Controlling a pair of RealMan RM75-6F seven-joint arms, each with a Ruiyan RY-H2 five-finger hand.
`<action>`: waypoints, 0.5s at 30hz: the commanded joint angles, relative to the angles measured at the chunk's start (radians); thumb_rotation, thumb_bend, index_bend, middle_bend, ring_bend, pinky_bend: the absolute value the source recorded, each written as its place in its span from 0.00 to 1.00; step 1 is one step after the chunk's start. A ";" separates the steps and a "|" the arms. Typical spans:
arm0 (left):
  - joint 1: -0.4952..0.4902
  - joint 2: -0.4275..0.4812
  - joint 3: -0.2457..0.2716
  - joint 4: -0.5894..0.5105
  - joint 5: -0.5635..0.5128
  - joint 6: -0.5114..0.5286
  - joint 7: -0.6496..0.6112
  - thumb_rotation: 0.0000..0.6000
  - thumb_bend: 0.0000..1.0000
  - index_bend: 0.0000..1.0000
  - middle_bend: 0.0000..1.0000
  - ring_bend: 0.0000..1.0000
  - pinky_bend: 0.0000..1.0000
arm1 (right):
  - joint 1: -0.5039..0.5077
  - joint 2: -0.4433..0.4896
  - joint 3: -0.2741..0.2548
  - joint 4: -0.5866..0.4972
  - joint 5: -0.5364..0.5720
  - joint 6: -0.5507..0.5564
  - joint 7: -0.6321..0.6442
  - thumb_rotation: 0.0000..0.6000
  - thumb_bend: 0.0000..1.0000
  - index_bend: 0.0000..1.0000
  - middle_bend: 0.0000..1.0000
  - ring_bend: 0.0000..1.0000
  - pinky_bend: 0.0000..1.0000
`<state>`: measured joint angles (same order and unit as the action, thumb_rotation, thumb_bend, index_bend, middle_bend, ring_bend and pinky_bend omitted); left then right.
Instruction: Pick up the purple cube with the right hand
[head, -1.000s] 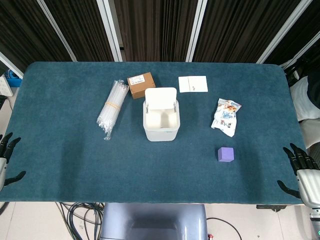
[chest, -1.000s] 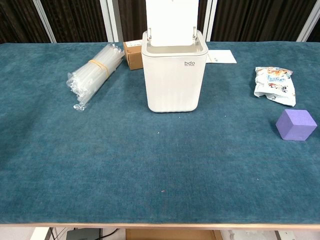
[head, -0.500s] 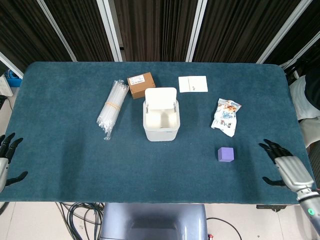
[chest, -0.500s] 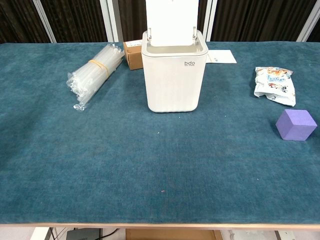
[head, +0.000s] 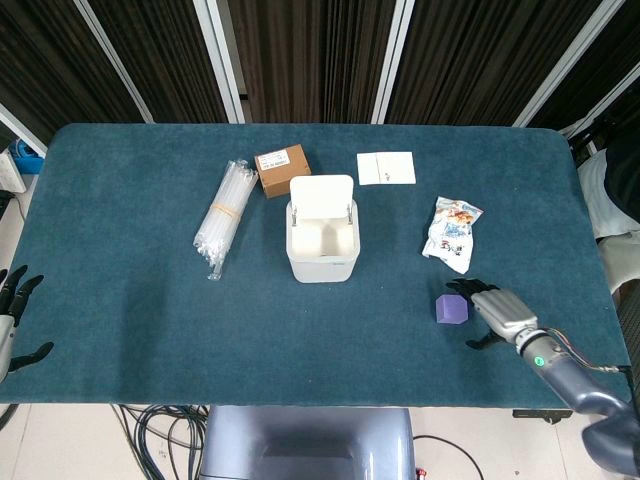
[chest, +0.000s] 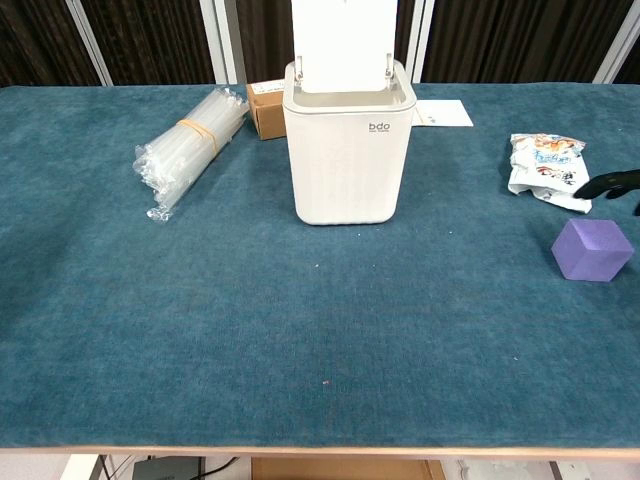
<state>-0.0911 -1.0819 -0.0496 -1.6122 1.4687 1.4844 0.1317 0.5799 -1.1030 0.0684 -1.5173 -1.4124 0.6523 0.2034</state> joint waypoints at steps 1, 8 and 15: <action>-0.001 -0.001 -0.001 0.001 -0.002 -0.002 0.001 1.00 0.06 0.19 0.13 0.00 0.00 | 0.031 -0.063 0.012 0.057 0.040 -0.024 -0.031 1.00 0.07 0.07 0.16 0.11 0.21; 0.000 -0.002 -0.002 0.000 -0.007 -0.001 0.006 1.00 0.06 0.19 0.13 0.00 0.00 | 0.066 -0.177 0.021 0.178 0.100 -0.032 -0.099 1.00 0.22 0.31 0.41 0.39 0.31; 0.000 0.001 -0.002 -0.002 -0.010 -0.004 0.009 1.00 0.06 0.20 0.13 0.00 0.00 | 0.061 -0.196 0.033 0.203 0.112 0.023 -0.112 1.00 0.45 0.56 0.59 0.57 0.45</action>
<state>-0.0911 -1.0810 -0.0515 -1.6148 1.4590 1.4802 0.1406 0.6422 -1.3014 0.0962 -1.3118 -1.3024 0.6674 0.0873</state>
